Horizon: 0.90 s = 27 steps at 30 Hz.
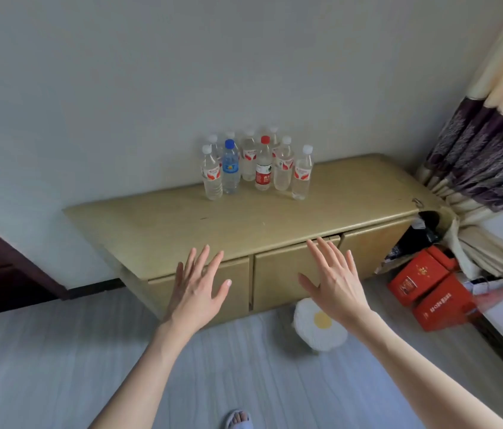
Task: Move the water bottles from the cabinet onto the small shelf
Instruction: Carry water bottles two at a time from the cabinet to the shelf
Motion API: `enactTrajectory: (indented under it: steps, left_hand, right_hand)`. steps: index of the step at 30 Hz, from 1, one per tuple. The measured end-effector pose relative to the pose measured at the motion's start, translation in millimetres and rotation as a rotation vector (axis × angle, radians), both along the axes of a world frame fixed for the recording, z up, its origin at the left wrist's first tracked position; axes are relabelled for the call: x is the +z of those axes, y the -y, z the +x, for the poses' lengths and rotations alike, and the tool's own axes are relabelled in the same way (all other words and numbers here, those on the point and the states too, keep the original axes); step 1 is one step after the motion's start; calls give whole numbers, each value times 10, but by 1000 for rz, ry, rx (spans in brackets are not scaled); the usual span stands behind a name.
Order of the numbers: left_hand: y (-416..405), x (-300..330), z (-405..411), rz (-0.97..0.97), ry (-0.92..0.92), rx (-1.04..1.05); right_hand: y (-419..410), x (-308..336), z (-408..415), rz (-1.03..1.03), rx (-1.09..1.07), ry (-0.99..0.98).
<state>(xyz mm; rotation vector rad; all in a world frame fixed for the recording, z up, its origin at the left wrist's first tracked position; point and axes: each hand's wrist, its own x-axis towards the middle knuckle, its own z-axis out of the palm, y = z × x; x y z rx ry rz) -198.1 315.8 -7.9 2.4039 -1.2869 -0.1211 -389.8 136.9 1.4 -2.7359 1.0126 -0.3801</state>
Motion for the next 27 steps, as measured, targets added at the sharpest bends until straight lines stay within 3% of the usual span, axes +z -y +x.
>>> enactTrajectory:
  steps: [7,15,27]
  left_hand:
    - [976,-78,672,59,-12,-162]
    - [2594,2,1439,50,57,-226]
    - [4891,-55,2077,157,77,-308]
  right_hand:
    - [861,-65,518,13,-78,-67]
    - [2463,-114,1430,24,-78,-61]
    - [4148,-205,2436,310,19,2]
